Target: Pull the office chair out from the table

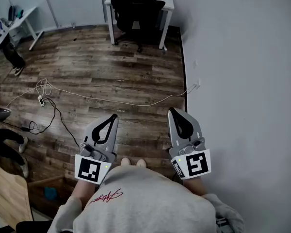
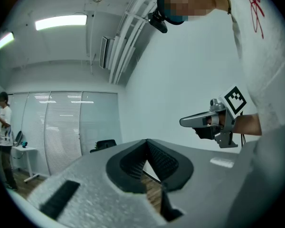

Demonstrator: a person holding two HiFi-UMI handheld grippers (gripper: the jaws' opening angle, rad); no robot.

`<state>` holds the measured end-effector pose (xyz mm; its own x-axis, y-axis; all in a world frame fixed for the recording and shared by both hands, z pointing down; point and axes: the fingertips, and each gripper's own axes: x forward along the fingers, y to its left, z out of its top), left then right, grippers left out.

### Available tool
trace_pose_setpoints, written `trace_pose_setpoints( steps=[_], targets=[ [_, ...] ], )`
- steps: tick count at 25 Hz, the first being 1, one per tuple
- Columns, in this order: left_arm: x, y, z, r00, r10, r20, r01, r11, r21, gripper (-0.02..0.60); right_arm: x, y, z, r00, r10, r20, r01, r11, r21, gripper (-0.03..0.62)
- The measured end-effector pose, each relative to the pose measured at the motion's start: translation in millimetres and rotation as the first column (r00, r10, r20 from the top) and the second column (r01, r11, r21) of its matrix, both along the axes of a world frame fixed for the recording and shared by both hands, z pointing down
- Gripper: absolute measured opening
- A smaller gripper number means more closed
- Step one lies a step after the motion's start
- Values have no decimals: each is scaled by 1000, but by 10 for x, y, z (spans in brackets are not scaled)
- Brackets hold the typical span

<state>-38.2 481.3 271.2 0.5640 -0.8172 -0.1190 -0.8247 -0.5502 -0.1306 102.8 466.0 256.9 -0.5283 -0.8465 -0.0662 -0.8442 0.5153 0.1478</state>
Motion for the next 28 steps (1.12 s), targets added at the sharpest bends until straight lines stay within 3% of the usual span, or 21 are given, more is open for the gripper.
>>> trace_pose_setpoints(
  steps=[17,28],
  targets=[
    [436,130,114,999,-42,-12,42,999,-15,-5,431,125,82,998,-51,35,50,998,25,-2],
    [487,78,95,998,-65,-1,65,998,-10,-5,474,45,90,996,-77,55,76,997,32,-2]
  ],
)
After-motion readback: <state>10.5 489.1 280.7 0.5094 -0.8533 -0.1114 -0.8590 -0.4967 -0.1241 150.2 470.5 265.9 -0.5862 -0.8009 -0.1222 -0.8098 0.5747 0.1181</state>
